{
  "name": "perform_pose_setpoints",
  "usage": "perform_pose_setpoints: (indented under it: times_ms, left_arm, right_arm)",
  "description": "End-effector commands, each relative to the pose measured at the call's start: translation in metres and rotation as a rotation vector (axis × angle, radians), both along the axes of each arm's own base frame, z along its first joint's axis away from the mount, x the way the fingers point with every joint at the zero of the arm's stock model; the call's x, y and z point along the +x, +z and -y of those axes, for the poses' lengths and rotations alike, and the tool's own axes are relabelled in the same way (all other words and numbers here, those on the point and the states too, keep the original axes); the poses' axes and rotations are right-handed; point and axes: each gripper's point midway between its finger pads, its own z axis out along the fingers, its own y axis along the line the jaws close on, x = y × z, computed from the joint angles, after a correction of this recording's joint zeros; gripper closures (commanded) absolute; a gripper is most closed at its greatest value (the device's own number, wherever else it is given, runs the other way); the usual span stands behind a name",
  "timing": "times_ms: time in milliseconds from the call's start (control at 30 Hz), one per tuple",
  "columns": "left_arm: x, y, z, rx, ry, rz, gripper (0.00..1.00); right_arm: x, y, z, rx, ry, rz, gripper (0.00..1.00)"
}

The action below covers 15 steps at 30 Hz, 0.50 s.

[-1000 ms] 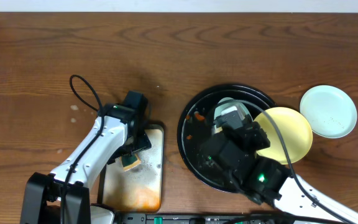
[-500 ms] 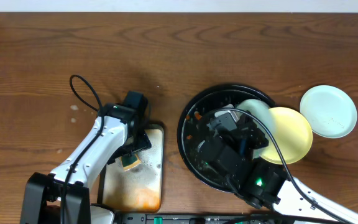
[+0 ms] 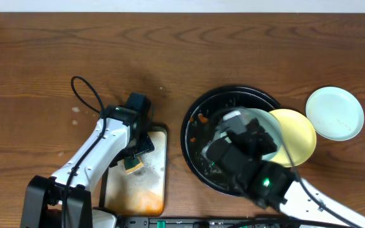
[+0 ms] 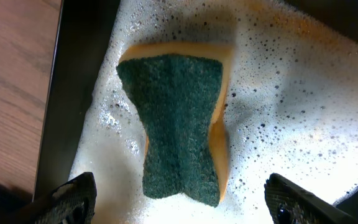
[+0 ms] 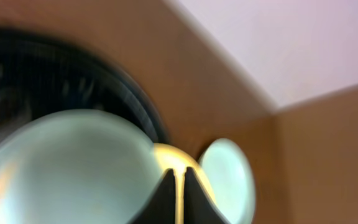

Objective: Clean dirty plates on tray and stack at the side

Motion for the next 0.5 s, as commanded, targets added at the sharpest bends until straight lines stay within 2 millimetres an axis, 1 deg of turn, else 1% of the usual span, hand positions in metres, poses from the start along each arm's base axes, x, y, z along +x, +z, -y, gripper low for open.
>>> perform_pose_setpoints:
  times_ms: [0,67,100,167,200,267,300,400,433,467]
  left_arm:
    - [-0.001,0.000,-0.003,0.006,-0.001,-0.003,0.13]
    - [-0.001,0.000,-0.003,0.006,-0.001,-0.003,0.13]
    - [-0.001,0.000,-0.003,0.006,-0.001,-0.003,0.13]
    - [-0.001,0.000,-0.003,0.006,-0.001,-0.003,0.13]
    - [-0.001,0.000,-0.003,0.006,-0.001,-0.003,0.13]
    - [-0.001,0.000,-0.003,0.006,-0.001,-0.003,0.13]
    - [-0.001,0.000,-0.003,0.006,-0.001,-0.003,0.13]
    - [-0.001,0.000,-0.003,0.006,-0.001,-0.003,0.13]
    - [-0.001,0.000,-0.003,0.006,-0.001,-0.003,0.13]
    - [-0.001,0.000,-0.003,0.006,-0.001,-0.003,0.13]
  right_arm:
    - [0.001,-0.032,0.015,0.355,-0.174,-0.162,0.80]
    - [0.005,-0.046,0.029,0.465,-0.234,-0.260,0.56]
    - [0.007,-0.052,0.033,0.528,-0.240,-0.312,0.50]
    - [0.012,-0.059,0.037,0.684,-0.222,-0.409,0.47]
    - [0.014,-0.060,0.040,0.755,-0.219,-0.439,0.46]
    - [0.018,-0.062,0.052,0.879,-0.237,-0.476,0.46]
    - [0.020,-0.064,0.061,0.925,-0.257,-0.486,0.47]
    - [0.022,-0.077,0.089,1.015,-0.367,-0.509,0.53]
    - [0.022,-0.082,0.095,1.038,-0.390,-0.524,0.54]
    - [0.022,-0.086,0.094,1.056,-0.375,-0.547,0.54]
